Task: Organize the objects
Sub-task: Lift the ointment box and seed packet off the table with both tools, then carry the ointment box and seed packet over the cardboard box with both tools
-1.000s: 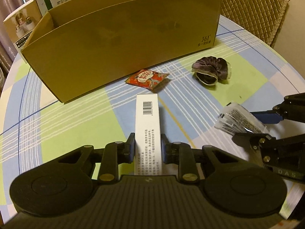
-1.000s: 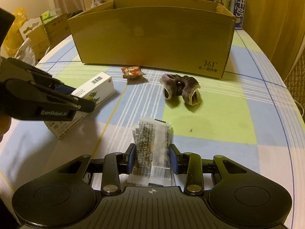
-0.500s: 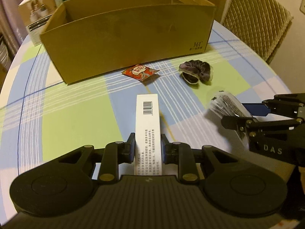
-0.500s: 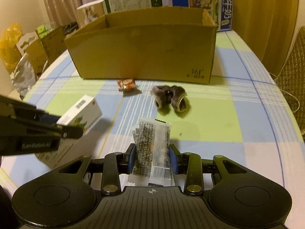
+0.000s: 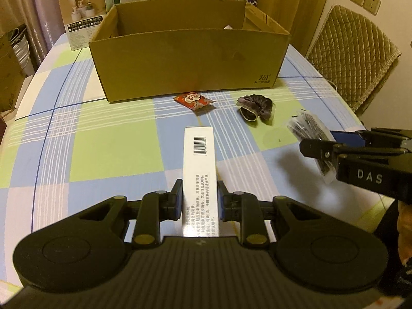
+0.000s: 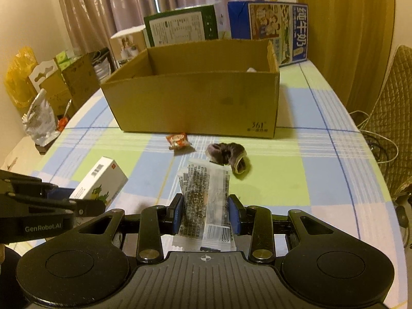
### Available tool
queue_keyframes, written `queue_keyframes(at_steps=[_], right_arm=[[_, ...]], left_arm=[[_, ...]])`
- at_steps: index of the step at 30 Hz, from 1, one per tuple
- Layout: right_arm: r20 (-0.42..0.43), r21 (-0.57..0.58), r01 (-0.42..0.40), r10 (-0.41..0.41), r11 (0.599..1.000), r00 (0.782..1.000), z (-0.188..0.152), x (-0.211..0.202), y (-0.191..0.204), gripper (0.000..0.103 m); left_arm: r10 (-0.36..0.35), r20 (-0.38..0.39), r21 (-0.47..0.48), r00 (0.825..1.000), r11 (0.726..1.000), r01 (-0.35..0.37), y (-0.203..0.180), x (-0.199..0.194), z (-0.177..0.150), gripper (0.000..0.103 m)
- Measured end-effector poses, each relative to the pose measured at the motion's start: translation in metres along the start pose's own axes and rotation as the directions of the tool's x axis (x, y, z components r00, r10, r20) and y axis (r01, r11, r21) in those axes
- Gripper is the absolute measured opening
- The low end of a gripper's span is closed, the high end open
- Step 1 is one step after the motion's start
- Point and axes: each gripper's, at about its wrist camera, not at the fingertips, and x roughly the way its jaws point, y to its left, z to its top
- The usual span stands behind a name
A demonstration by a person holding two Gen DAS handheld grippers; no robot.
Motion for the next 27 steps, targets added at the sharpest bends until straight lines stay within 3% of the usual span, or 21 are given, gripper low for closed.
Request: queue_keyframes(at_steps=[27], right_arm=[[0.021,0.005,0.002,-0.002,1.000,1.000,-0.006,-0.036,0.004,0.034]], left_arm=[[0.003,0.066,0.001,0.998,1.000,-0.003,-0.012,-0.045,-0.004,0.021]])
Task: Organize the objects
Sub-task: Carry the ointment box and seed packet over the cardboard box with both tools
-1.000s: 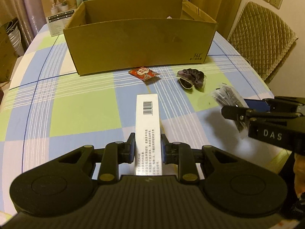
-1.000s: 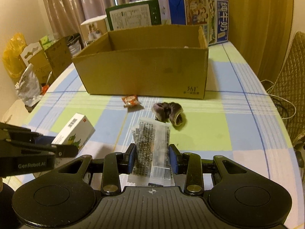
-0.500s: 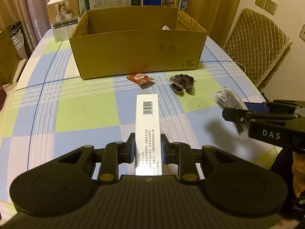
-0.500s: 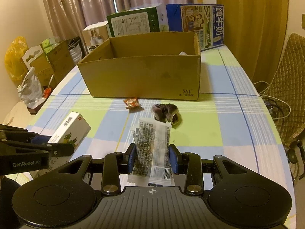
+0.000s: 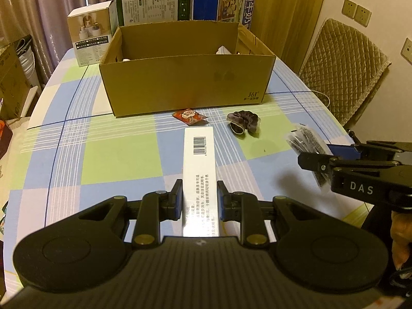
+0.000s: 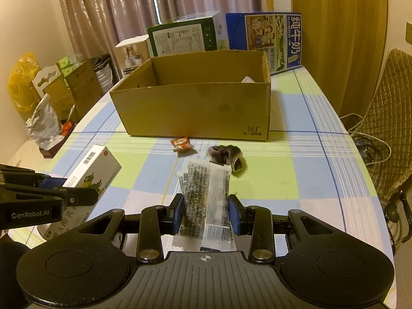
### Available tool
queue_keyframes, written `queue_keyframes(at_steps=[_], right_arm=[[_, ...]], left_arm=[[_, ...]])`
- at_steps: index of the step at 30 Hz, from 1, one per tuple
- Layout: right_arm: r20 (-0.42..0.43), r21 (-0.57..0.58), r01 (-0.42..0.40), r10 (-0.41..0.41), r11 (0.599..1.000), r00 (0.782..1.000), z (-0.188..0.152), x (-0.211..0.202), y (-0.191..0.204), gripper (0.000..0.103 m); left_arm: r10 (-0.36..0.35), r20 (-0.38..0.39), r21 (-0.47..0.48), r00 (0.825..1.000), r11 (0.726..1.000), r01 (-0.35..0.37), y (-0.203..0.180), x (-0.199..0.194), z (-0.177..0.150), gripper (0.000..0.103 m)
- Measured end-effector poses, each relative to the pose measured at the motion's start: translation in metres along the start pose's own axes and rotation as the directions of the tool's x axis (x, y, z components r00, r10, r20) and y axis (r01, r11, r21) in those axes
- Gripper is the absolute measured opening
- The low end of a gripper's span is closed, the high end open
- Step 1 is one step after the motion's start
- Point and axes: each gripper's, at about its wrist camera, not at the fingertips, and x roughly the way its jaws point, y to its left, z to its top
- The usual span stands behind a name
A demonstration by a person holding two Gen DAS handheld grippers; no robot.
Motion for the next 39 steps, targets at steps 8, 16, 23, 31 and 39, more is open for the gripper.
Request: queue_keyframes(at_steps=[8,16,23,31,39], right_arm=[[0.000,-0.001,0.002,-0.002,1.000,1.000,0.002,-0.002,-0.001,0.034],[-0.001,0.000,-0.011,0.011,1.000,1.000,0.013,0.004,-0.002,0.034],[0.010,0.002,-0.026,0.026,1.000,1.000,0.041,0.012,-0.005,0.034],[0.023,0.009,-0.058,0.058,0.998,0.998,0.086,0.018,-0.006,0.034],[0.058,-0.033,-0.066,0.068,0.997,0.996,0.131,0.022,-0.001,0.034]], left_arm=[[-0.001,0.005,0.000,1.000,1.000,0.001,0.000,-0.002,0.002,0.021],[-0.008,0.004,0.003,1.000,1.000,0.008,0.004,0.001,0.008,0.021],[-0.045,0.024,-0.027,0.999,0.999,0.046,0.017,0.003,0.033,0.021],[-0.048,0.058,-0.019,0.997,0.999,0.049,0.032,0.003,0.082,0.021],[-0.026,0.099,0.019,0.995,1.000,0.024,0.040,0.002,0.130,0.021]])
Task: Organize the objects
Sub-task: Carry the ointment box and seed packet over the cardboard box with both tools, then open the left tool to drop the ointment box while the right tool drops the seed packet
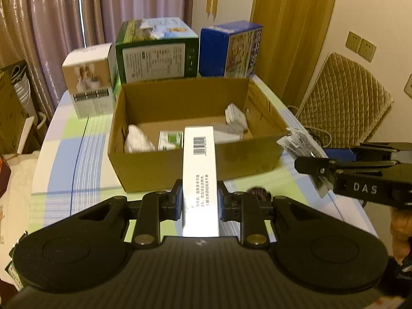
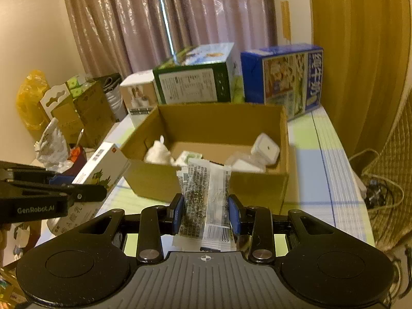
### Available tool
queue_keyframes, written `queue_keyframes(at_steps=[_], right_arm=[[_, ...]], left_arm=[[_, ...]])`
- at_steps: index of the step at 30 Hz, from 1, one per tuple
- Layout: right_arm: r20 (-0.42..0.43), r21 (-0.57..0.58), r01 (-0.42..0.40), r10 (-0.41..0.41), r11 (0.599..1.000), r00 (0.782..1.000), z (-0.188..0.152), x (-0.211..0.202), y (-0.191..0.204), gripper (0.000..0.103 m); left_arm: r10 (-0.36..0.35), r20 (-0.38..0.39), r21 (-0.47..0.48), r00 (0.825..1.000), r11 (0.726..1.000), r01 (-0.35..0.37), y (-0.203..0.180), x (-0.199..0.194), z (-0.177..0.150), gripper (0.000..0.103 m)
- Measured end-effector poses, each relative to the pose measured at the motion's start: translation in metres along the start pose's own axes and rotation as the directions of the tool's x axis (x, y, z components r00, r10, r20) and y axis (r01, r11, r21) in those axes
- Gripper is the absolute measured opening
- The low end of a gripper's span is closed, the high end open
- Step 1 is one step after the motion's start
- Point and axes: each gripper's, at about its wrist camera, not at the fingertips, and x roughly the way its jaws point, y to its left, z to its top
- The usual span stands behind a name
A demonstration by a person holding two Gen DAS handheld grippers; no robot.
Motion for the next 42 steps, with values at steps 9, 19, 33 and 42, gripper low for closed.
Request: queue_keyframes(at_steps=[9,19,33,42], right_arm=[[-0.003,-0.007,-0.017,0.017,1.000,1.000,0.026,0.012,-0.002,0.034],[-0.019,0.003,-0.009,0.009,1.000,1.000,0.062,0.043,-0.018,0.034],[-0.060,0.025,0.016,-0.014,1.000,0.998,0.107,0.118,-0.043,0.034],[-0.079,0.069,0.012,-0.007,0.998,0.997,0.093,0.153,-0.055,0.034]], left_arm=[[0.003,0.001,0.024,1.000,1.000,-0.003,0.004,0.013,0.028,0.021],[0.015,-0.031,0.052,0.999,0.999,-0.014,0.018,0.046,0.057,0.021],[0.044,-0.044,0.031,0.998,0.999,-0.042,0.048,0.120,0.110,0.021],[0.073,0.005,-0.015,0.997,0.997,-0.073,0.055,0.163,0.106,0.038]])
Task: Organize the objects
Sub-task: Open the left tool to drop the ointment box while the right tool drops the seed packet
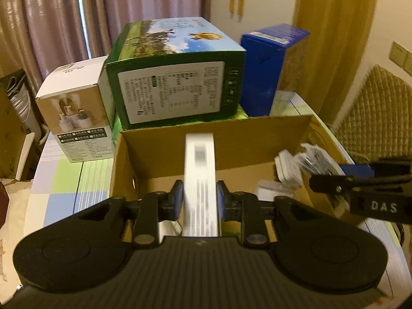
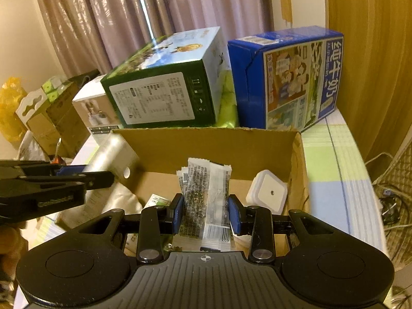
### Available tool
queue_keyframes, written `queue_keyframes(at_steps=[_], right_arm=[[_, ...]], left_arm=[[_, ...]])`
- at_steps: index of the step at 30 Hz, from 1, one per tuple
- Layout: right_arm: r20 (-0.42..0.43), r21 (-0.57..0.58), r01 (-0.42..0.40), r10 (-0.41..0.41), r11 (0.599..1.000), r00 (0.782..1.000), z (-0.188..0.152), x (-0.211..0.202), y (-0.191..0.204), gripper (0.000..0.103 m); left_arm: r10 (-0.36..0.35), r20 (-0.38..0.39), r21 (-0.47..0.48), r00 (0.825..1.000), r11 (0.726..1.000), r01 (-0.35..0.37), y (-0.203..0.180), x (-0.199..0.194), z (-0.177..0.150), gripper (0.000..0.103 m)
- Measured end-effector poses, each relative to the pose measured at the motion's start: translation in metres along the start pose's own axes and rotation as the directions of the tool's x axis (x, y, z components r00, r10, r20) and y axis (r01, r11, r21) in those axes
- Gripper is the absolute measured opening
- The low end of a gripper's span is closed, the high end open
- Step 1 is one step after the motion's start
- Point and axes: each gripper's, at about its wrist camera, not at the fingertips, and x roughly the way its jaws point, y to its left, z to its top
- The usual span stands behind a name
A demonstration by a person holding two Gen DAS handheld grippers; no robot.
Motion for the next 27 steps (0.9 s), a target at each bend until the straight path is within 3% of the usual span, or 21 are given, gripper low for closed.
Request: queue_keyframes(at_steps=[9,10,11,12,19,23,27], right_arm=[[0.003,0.039,-0.004,0.004,0.999,1.000,-0.002,0.016,-0.001,0.036],[0.015,0.050,-0.021,0.020,0.999,1.000,-0.002,0.017,-0.002,0.040],[0.027,0.058,-0.037,0.035,0.998,0.999,-0.001,0.017,-0.002,0.055],[0.040,0.068,-0.045,0.043,0.997,0.998,-0.001,0.015,-0.003,0.062],[0.090,0.059,-0.017,0.011,0.998,0.996,-0.015,-0.020,-0.005,0.066],[0.116,0.085,-0.015,0.005,0.996,0.993,-0.034,-0.052,-0.007,0.076],[0.117,0.100,-0.017,0.005,0.995,0.993,-0.063,-0.083,-0.005,0.086]], left_arm=[[-0.004,0.027,-0.072,1.000,0.997,0.006,0.020,-0.013,-0.012,0.041],[-0.007,0.026,-0.070,1.000,0.998,0.009,0.021,-0.015,-0.013,0.041],[-0.008,0.026,-0.068,1.000,0.998,0.009,0.021,-0.018,-0.015,0.041],[-0.010,0.028,-0.068,1.000,0.998,0.011,0.022,-0.022,-0.016,0.041],[-0.019,0.036,-0.088,0.999,0.996,0.022,0.019,-0.057,-0.038,0.041],[-0.018,0.040,-0.077,0.999,0.997,0.021,0.007,-0.078,-0.057,0.051],[-0.035,0.033,-0.115,0.999,0.993,0.039,0.000,-0.097,-0.082,0.053]])
